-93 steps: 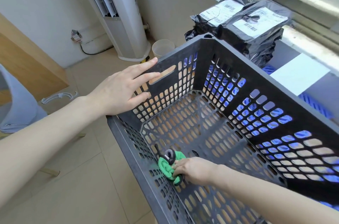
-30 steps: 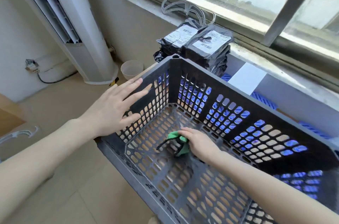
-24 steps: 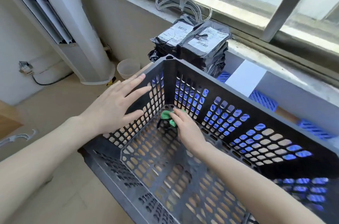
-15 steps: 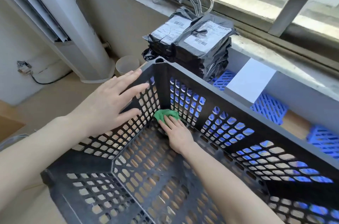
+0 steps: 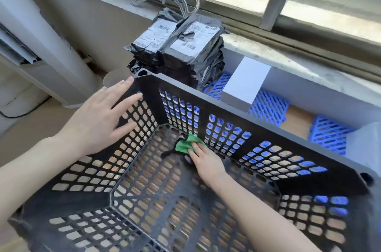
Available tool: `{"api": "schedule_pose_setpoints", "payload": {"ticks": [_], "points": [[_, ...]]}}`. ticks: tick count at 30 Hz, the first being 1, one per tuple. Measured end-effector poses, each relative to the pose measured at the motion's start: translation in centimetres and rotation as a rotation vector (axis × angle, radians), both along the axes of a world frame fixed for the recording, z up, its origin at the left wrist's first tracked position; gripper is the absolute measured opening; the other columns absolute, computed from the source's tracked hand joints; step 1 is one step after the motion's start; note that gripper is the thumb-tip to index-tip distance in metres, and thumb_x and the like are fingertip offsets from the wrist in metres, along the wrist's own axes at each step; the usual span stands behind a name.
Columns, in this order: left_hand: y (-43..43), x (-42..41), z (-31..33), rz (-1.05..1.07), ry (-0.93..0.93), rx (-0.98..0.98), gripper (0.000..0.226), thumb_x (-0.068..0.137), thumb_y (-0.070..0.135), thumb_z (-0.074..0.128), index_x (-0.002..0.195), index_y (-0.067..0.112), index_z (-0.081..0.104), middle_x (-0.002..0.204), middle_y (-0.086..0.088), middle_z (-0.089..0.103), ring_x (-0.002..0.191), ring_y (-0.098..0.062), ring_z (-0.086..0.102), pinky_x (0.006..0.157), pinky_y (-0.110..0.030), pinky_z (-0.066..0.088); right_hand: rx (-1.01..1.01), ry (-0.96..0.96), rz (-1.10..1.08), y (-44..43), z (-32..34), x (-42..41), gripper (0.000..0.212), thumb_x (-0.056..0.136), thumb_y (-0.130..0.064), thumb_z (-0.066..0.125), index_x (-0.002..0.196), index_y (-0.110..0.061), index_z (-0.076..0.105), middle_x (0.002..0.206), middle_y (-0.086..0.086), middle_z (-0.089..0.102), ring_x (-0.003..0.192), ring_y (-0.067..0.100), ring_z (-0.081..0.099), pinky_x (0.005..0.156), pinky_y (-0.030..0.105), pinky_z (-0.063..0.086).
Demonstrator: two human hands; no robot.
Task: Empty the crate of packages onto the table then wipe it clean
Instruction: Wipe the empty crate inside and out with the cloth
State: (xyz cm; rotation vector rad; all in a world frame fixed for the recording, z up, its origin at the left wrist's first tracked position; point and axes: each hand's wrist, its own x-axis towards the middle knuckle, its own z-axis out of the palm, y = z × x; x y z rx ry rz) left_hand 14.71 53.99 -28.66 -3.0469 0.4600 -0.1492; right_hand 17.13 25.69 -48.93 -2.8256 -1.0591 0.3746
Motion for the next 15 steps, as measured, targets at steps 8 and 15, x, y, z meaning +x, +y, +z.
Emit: {"api": "schedule_pose_setpoints", "payload": {"ticks": [8,15], "points": [[-3.4,2.5,1.5,-0.229,-0.051,-0.017,0.069,0.088,0.058,0.041,0.147,0.022,0.042,0.159,-0.005,0.028,0.140,-0.029,0.036,0.117,-0.050,0.024,-0.078,0.032,-0.139,-4.7,1.0,-3.5,0.044,0.081,-0.021,0.035,0.095,-0.013,0.077,0.102,0.005,0.073,0.093,0.020,0.070,0.079,0.026,0.057],[-6.2,5.7,1.1,-0.473,0.056,0.053,0.072,0.091,0.063,0.031,0.154,0.031,0.023,0.164,0.004,0.008,0.151,-0.021,0.008,0.120,-0.052,0.015,-0.136,0.041,-0.344,-7.0,2.2,-6.5,0.044,0.077,-0.022,0.034,0.086,-0.017,0.077,0.093,0.001,0.073,0.084,0.017,0.071,0.062,0.021,0.055]]}}
